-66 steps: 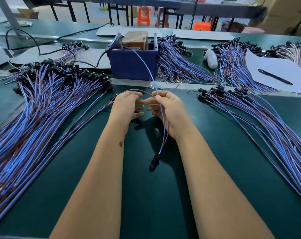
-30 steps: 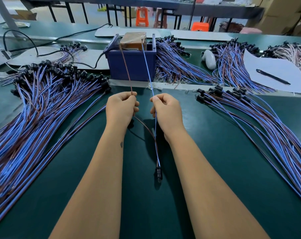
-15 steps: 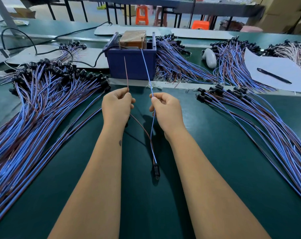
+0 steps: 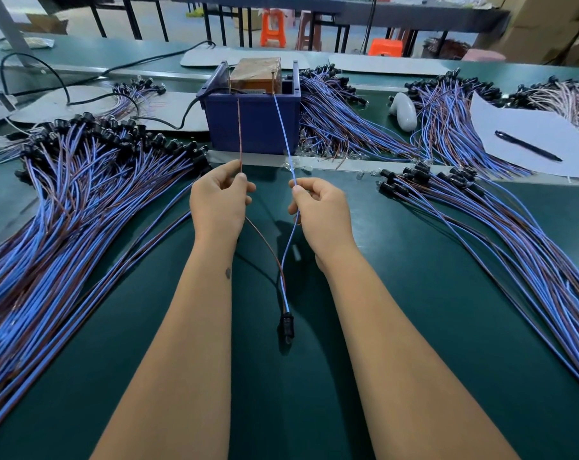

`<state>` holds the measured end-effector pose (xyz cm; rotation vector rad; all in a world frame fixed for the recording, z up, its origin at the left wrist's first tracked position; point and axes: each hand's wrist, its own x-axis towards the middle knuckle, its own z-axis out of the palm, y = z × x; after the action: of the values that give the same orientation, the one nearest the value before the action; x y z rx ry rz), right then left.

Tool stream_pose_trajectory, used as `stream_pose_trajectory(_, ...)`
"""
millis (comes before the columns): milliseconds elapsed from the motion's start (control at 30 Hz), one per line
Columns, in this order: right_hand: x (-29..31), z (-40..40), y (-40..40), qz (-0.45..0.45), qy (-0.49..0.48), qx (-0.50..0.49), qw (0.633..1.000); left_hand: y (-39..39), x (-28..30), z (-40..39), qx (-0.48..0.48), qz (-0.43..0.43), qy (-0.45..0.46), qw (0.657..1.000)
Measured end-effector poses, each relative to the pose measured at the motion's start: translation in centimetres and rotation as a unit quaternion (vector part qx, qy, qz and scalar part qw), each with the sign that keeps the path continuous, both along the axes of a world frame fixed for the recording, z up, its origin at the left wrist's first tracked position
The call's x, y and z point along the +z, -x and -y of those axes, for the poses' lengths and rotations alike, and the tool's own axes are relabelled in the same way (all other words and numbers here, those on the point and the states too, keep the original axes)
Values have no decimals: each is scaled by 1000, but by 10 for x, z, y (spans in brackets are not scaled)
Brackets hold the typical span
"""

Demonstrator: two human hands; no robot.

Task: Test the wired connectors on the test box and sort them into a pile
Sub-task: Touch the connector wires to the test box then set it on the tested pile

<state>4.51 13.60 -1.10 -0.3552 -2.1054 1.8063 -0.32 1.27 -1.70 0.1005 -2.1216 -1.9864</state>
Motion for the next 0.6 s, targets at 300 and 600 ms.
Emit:
stream_pose_trajectory(300,2,0,-1,10,17,-5,1000,0,1,3,4,1,-13,1000)
stream_pose_trajectory(600,2,1,0,16,29,2,999,-4,4,3,-24,7,-50,998)
